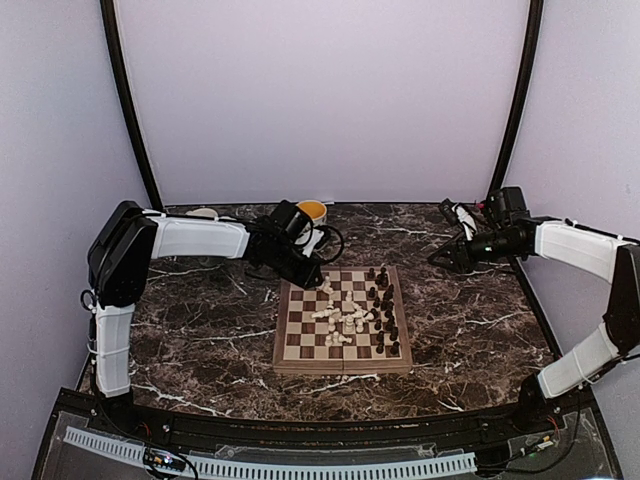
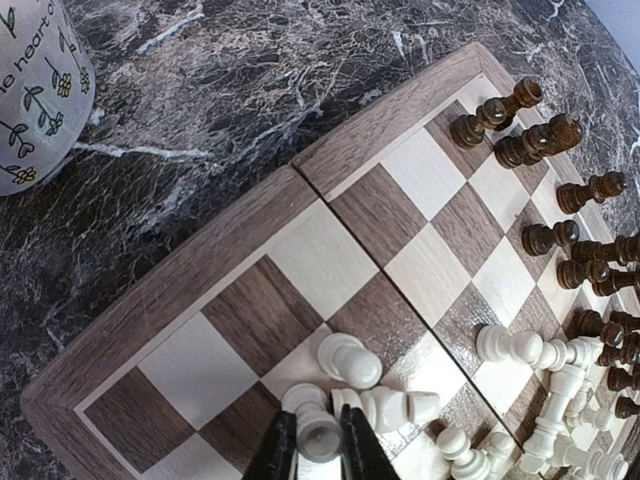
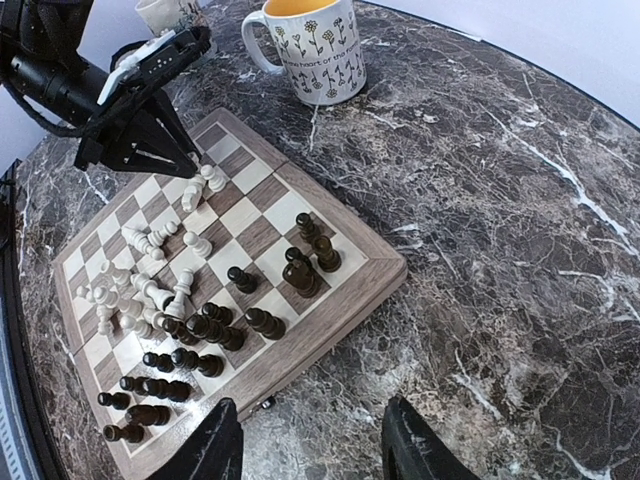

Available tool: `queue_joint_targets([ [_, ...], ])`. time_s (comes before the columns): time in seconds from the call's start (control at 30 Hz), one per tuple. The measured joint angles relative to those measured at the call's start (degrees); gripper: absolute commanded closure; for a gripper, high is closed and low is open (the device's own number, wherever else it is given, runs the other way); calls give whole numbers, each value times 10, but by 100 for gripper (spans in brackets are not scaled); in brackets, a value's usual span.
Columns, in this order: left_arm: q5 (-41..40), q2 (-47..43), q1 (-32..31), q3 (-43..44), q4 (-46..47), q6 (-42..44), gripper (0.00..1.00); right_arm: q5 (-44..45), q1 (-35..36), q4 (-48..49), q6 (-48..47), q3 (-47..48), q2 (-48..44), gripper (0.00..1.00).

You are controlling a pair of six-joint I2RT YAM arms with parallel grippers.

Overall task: Set up the chess pieces on the board
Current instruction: Pick up the chess pile from the chessboard, then pass from the left arm to the right

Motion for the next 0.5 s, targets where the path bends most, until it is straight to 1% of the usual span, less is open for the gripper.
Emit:
queue_joint_targets([
  [0.13, -3, -24, 0, -26, 3, -5, 90, 14, 15, -4, 22, 23, 13, 52],
  [0.17, -3, -30, 0, -29, 4, -7, 90, 22, 35, -10, 26, 38, 21, 51],
  [0.2, -2, -35, 0, -31, 5, -10, 90, 27, 48, -12, 30, 53, 29, 47],
  [0.27, 3, -44, 0, -34, 9, -19, 90, 36, 80, -18, 40, 91, 50, 43],
  [0.37, 11, -53, 0, -42, 21, -38, 91, 37, 119, -24, 55, 142, 83, 45],
  [0.5, 26, -68, 2, -70, 41, -72, 93, 28, 150, -27, 77, 185, 127, 51],
])
